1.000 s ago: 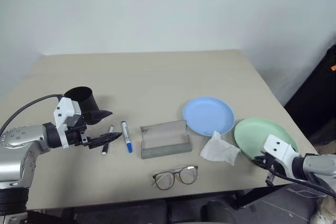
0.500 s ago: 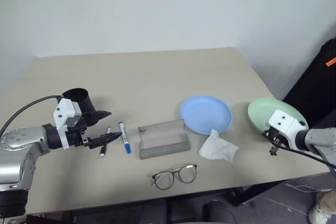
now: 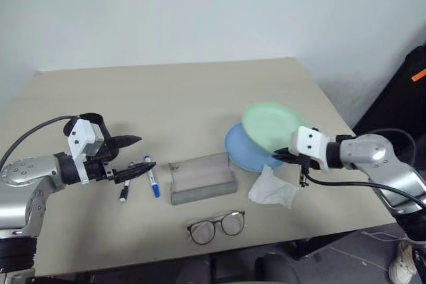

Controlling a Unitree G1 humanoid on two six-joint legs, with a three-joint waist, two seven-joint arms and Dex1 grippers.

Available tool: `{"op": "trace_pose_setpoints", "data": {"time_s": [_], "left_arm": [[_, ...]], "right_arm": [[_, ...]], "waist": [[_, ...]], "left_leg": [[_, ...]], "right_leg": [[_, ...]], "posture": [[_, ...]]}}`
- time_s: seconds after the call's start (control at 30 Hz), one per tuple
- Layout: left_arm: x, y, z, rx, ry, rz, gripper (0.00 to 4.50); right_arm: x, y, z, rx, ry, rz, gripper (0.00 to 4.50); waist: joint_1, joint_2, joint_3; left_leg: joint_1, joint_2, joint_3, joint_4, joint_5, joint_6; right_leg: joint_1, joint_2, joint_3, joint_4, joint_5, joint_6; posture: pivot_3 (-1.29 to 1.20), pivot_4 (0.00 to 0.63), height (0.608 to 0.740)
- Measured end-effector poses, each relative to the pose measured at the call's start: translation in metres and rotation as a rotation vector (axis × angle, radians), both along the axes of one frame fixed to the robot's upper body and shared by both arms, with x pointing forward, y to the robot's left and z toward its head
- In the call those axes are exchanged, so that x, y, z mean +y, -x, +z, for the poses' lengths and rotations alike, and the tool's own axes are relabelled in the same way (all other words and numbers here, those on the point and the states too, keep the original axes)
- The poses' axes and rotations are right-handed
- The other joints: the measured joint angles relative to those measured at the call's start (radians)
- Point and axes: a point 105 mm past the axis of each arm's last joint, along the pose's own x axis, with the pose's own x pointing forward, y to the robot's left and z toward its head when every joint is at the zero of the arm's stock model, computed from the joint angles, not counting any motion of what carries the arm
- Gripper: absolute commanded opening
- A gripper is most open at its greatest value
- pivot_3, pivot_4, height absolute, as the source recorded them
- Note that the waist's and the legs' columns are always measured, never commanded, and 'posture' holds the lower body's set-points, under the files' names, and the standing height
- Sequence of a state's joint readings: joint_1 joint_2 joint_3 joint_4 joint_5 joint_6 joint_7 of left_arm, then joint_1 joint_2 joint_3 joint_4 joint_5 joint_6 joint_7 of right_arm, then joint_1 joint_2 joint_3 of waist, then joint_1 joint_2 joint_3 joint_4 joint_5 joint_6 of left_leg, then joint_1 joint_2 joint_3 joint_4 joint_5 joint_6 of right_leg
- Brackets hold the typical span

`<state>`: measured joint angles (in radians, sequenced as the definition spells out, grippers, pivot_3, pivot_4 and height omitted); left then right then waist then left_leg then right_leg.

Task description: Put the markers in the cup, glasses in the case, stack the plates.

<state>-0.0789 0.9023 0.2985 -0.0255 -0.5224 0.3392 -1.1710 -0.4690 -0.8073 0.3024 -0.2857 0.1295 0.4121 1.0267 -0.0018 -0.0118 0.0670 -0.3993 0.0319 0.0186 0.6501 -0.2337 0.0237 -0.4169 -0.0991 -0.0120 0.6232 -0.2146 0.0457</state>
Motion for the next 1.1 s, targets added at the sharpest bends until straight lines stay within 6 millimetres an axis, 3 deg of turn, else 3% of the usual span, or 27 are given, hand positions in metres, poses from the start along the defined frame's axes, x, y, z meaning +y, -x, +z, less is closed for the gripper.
{"op": "trace_pose_setpoints", "data": {"time_s": [0.17,0.37,0.63,0.67,0.87,0.97,1.1], "left_arm": [[-0.001,0.003,0.001,-0.002,-0.003,0.006,4.5],[0.002,0.009,-0.001,0.006,-0.011,0.033,4.5],[0.003,0.015,0.001,-0.005,0.002,0.057,4.5],[0.003,0.016,0.002,-0.006,0.002,0.059,4.5],[0.004,0.017,0.004,-0.016,0.013,0.072,4.5],[0.004,0.017,0.004,-0.017,0.014,0.079,4.5],[0.006,0.018,0.002,-0.01,0.013,0.085,4.5]], "right_arm": [[0.01,-0.014,-0.013,0.014,0.026,0.052,0.01],[0.01,-0.012,-0.041,0.066,0.12,0.118,0.01],[0.013,-0.019,-0.051,0.078,0.154,0.153,0.01],[0.015,-0.019,-0.051,0.08,0.154,0.158,0.23],[0.016,-0.021,-0.047,0.074,0.168,0.173,1.94],[0.01,-0.027,-0.034,0.092,0.108,0.109,1.94],[-0.012,-0.025,0.005,0.146,0.003,0.022,1.94]], "waist": [[-0.001,-0.001,0.0],[-0.001,0.0,0.0],[-0.001,0.0,0.0],[-0.001,0.0,0.0],[-0.001,0.0,0.0],[-0.001,0.0,0.0],[0.001,0.0,0.0]], "left_leg": [[0.002,0.002,0.002,0.001,-0.002,-0.004],[0.002,0.002,0.002,0.001,0.0,-0.001],[0.002,0.002,0.003,0.0,0.0,-0.001],[0.002,0.002,0.003,0.001,0.0,-0.001],[0.003,0.002,0.003,0.001,-0.002,-0.003],[0.003,0.002,0.003,0.001,-0.002,-0.003],[0.003,0.002,0.002,0.001,-0.002,-0.003]], "right_leg": [[0.0,0.0,-0.001,0.0,0.0,0.0],[0.0,0.0,-0.001,0.002,0.001,-0.001],[0.001,0.001,-0.001,0.002,0.002,-0.002],[0.001,0.001,-0.001,0.002,0.002,-0.002],[0.002,0.001,-0.001,0.002,0.002,-0.002],[0.002,0.001,-0.001,0.002,0.002,-0.002],[0.002,0.0,-0.001,0.002,0.002,-0.002]], "posture": [[0.0,0.0,0.74],[0.0,0.0,0.74],[0.0,0.0,0.74],[0.0,0.0,0.74],[0.0,0.0,0.74],[0.0,0.0,0.74],[0.0,0.0,0.74]]}}
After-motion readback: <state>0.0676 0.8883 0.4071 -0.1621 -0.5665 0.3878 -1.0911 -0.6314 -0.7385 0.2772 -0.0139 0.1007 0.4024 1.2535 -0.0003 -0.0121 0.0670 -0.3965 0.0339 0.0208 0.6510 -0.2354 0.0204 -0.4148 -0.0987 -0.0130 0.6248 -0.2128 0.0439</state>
